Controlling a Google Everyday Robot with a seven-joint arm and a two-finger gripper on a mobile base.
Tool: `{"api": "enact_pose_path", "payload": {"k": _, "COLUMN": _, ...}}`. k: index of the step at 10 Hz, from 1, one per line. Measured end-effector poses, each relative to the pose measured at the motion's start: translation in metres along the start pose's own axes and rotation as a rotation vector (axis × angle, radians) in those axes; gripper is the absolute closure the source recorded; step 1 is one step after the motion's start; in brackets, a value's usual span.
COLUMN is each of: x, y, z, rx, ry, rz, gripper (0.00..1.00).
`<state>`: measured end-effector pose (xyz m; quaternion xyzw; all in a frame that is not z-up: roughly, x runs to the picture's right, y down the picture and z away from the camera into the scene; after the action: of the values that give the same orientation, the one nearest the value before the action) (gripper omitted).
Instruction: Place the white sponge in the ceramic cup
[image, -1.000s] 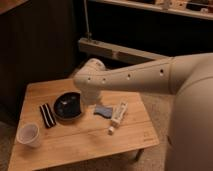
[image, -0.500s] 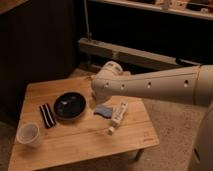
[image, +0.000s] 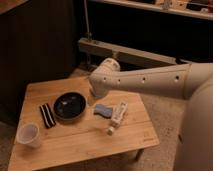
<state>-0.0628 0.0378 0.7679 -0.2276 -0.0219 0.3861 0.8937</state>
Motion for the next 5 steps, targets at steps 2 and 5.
{"api": "enact_pose_path", "payload": {"k": 2, "x": 0.001, "y": -0.005, "z": 0.018, "rx": -0.043, "ry": -0.003, "rz": -0.072, "gripper": 0.35}}
{"api": "enact_pose_path", "payload": {"k": 5, "x": 0.017, "y": -0.004, "z": 0.041, "rx": -0.078, "ry": 0.036, "rz": -0.124, "gripper": 0.35}}
